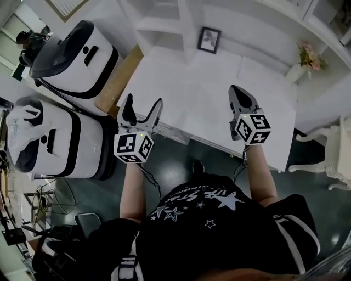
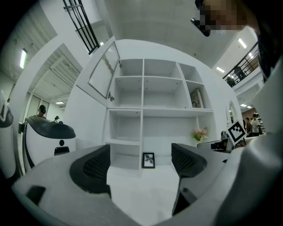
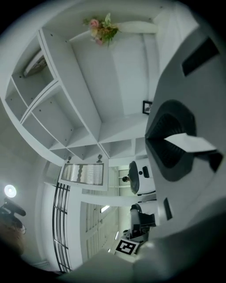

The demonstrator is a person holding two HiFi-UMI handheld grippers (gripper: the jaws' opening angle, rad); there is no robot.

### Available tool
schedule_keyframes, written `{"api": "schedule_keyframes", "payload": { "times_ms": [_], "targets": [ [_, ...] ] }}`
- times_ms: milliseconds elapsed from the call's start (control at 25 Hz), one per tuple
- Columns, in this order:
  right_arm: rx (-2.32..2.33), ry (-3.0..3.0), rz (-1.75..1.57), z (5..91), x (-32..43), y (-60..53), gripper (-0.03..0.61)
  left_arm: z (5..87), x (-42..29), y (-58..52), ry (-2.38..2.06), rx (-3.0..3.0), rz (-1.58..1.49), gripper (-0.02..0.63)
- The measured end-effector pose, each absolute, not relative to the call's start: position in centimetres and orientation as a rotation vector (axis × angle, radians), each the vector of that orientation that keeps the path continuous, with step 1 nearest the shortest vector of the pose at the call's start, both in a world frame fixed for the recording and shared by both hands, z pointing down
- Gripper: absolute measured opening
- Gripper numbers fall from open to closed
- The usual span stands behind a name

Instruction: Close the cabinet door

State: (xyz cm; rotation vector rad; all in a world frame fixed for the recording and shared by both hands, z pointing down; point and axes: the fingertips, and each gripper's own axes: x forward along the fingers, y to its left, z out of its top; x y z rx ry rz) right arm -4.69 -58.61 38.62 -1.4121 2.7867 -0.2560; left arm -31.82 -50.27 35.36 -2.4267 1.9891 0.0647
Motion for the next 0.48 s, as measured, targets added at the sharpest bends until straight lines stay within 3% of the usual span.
{"api": "schedule_keyframes", "payload": {
  "times_ms": [480],
  "targets": [
    [-1.135,2.905,-0.172,36.5,-13.2,-64.4,0.005,29.5,-39.5,-53.3,2.091,-2.219,0.247,0.434]
  ]
}}
